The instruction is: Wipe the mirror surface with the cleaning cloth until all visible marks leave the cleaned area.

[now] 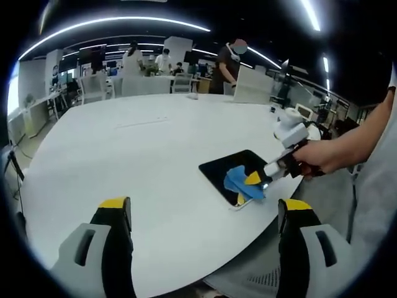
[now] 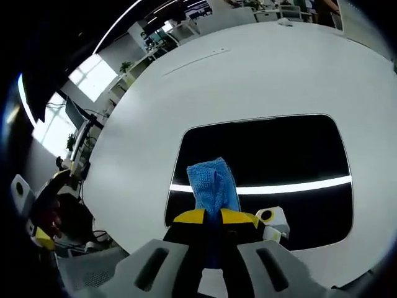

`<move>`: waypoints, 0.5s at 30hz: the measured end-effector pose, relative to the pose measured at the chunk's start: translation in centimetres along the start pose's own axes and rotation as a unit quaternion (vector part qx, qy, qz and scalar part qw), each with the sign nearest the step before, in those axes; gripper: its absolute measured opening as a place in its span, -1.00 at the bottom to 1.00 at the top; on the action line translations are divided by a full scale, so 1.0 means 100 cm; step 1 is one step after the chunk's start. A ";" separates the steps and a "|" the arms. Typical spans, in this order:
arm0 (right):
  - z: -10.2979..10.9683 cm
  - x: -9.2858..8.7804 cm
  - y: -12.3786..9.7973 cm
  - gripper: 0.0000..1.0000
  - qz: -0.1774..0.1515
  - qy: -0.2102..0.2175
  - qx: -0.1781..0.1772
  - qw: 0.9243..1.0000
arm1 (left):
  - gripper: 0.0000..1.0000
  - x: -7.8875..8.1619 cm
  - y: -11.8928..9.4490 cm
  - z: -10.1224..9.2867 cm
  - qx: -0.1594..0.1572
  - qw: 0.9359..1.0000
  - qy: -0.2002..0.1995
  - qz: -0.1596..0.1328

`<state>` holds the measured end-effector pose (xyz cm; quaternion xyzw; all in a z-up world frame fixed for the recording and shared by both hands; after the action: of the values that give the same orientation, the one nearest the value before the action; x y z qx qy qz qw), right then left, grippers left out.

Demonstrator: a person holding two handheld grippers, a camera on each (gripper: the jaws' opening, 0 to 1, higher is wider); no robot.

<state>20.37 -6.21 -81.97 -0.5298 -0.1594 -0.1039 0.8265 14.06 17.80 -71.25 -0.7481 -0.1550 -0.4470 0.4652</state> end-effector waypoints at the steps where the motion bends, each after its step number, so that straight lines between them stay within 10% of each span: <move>1: 0.000 0.000 0.000 -0.97 0.001 0.003 0.002 1.000 | 0.98 0.000 0.000 0.000 0.001 1.000 0.000 0.000; 15: 0.003 -0.010 -0.004 -0.97 0.004 0.001 0.011 1.000 | 0.97 -0.003 0.005 -0.004 -0.001 1.000 -0.002 -0.001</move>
<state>19.26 -6.14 -81.92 -0.5213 -0.1577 -0.0988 0.8328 13.96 17.26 -71.72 -0.7492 -0.1563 -0.4460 0.4641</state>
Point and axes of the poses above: the point that each gripper's makers call its tool centre point, and the gripper's own axes: y roughly forward along the fingers, z roughly to its left, x roughly out of its top, the point moved 7 cm from there along -y, roughly backward along the fingers, and after that the axes turned 6 degrees about z, right-handed, at the moved point
